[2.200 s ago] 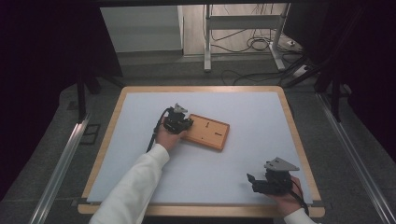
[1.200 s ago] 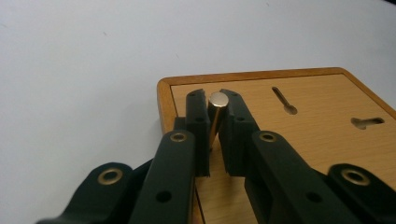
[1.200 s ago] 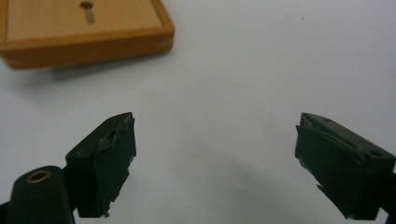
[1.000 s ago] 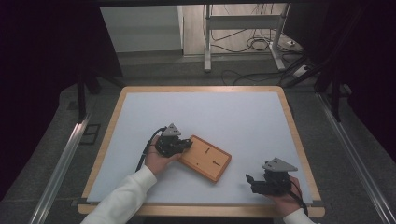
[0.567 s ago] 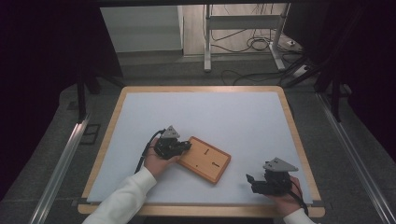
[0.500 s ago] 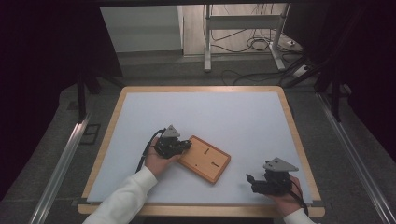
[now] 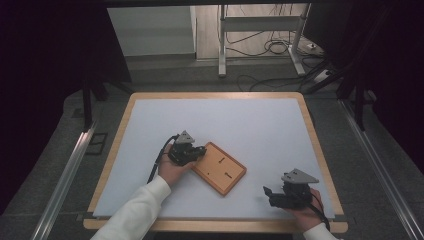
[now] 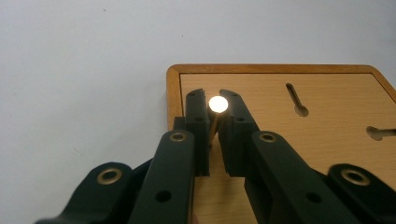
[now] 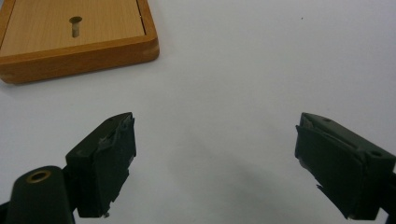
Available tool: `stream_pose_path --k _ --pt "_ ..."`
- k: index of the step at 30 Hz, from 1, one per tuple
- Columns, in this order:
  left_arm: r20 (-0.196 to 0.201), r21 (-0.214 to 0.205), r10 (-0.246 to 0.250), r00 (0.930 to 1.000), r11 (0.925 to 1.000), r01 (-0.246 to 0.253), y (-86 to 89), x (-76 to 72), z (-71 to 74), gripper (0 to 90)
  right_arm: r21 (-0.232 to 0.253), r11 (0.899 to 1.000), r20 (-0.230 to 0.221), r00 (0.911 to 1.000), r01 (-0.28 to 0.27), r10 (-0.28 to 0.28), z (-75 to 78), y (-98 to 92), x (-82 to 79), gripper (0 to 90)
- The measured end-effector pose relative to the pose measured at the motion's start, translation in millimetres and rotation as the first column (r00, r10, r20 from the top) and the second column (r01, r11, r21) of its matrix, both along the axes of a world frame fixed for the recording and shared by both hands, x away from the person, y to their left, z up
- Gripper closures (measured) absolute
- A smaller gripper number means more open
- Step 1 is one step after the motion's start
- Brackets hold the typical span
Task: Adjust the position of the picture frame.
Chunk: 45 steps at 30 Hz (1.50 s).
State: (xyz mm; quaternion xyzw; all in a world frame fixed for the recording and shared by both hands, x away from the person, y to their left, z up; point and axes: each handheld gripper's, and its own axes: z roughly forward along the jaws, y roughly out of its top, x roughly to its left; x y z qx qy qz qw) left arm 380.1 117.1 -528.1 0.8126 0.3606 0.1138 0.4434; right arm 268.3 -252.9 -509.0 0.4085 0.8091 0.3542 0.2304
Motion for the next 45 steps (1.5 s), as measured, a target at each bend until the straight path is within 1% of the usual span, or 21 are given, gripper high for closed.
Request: stream_pose_path --k 4,5,8,10,11,13,15,17,18,19,27,31,33,34,35,38,39,40,41,43,45 --pt "-0.008 -0.016 0.004 1.0 0.9999 -0.004 0.5 0.0 -0.7 81.5 0.003 1.0 0.003 1.0 -0.006 0.006 0.9 0.7 -0.8 12.8" --pt "-0.018 -0.046 0.012 0.9998 0.9989 -0.013 2.4 -0.6 -0.5 79.8 0.005 1.0 0.005 1.0 -0.007 0.007 1.3 0.6 -1.0 12.8" --pt "0.044 -0.011 0.038 0.9983 0.9992 -0.038 5.1 -5.8 5.4 71.0 0.007 1.0 0.006 1.0 -0.007 0.007 1.4 0.3 -1.1 12.8" --pt "0.052 -0.022 0.043 0.9977 0.9989 -0.042 7.4 -8.4 8.8 67.6 0.007 1.0 0.005 1.0 -0.008 0.008 1.2 0.2 -1.0 12.8" --pt "0.044 -0.034 0.043 0.9981 0.9985 -0.042 11.5 -11.4 13.2 60.4 0.007 1.0 0.001 1.0 -0.009 0.009 0.5 -0.2 -0.7 12.9" --pt "0.042 -0.032 0.04 0.9983 0.9988 -0.039 14.3 -14.0 15.8 59.2 0.006 1.0 0.001 1.0 -0.009 0.009 0.2 -0.3 -0.5 13.0" --pt "0.022 -0.005 0.023 0.9995 0.9997 -0.023 18.4 -17.6 18.7 54.5 0.005 1.0 0.0 0.9999 -0.01 0.01 0.0 -0.6 -0.2 13.4" --pt "-0.005 0.008 0.01 0.9999 0.9999 -0.01 25.8 -23.5 19.9 49.7 0.004 1.0 0.004 0.9999 -0.011 0.011 0.6 -0.8 -0.6 13.6" --pt "-0.005 0.008 0.01 0.9999 0.9999 -0.01 25.8 -23.5 19.9 48.5 0.004 1.0 0.004 0.9999 -0.011 0.011 0.6 -0.8 -0.6 13.6" --pt "-0.03 0.022 0.007 0.9995 0.9997 -0.006 30.7 -27.1 19.5 46.3 0.003 1.0 0.005 0.9999 -0.01 0.01 0.7 -0.8 -0.6 13.6" --pt "-0.048 0.04 0.015 0.9987 0.9991 -0.013 48.1 -42.7 16.8 43.0 0.002 1.0 0.0 0.9998 -0.021 0.021 0.4 -0.2 1.3 17.2" --pt "-0.046 0.059 0.001 0.9989 0.9983 0.001 52.6 -50.0 16.7 43.1 0.022 1.0 0.019 0.9996 -0.021 0.021 4.5 -0.5 2.6 24.7" --pt "-0.047 0.063 -0.003 0.9989 0.998 0.006 53.2 -52.0 16.9 42.4 0.042 0.998 -0.002 0.9991 -0.042 0.042 6.9 1.0 6.1 31.1" --pt "-0.051 0.065 -0.005 0.9987 0.9979 0.008 53.2 -53.0 16.7 42.4 0.042 0.998 -0.002 0.9991 -0.042 0.042 6.9 1.0 6.1 31.1" --pt "-0.052 0.068 -0.005 0.9986 0.9976 0.009 53.1 -54.2 16.4 42.0 0.036 0.998 -0.008 0.9984 -0.055 0.055 7.8 4.1 8.0 36.2" --pt "-0.06 0.073 -0.01 0.9982 0.9972 0.014 53.6 -57.0 15.2 41.4 0.036 0.997 -0.014 0.9977 -0.066 0.066 9.2 7.3 10.0 40.7" --pt "-0.058 0.079 -0.01 0.9983 0.9967 0.015 53.6 -59.1 14.4 41.0 0.038 0.997 -0.017 0.9971 -0.073 0.074 10.7 10.4 13.5 48.7" --pt "-0.058 0.079 -0.01 0.9983 0.9967 0.015 53.6 -59.1 14.4 41.0 0.038 0.997 -0.017 0.9971 -0.073 0.074 10.7 10.4 13.5 48.7" --pt "-0.059 0.082 -0.008 0.9982 0.9966 0.013 53.5 -60.3 14.0 41.0 0.038 0.996 -0.021 0.9967 -0.077 0.078 12.0 12.1 15.9 53.8" --pt "-0.056 0.091 -0.012 0.9984 0.9957 0.018 53.9 -61.0 13.6 40.8 0.052 0.994 -0.03 0.9947 -0.097 0.098 15.7 15.5 22.1 70.1" --pt "-0.053 0.097 -0.013 0.9985 0.9951 0.019 54.7 -61.4 13.5 40.6 0.078 0.991 -0.039 0.9928 -0.109 0.113 19.6 18.7 29.7 80.3"
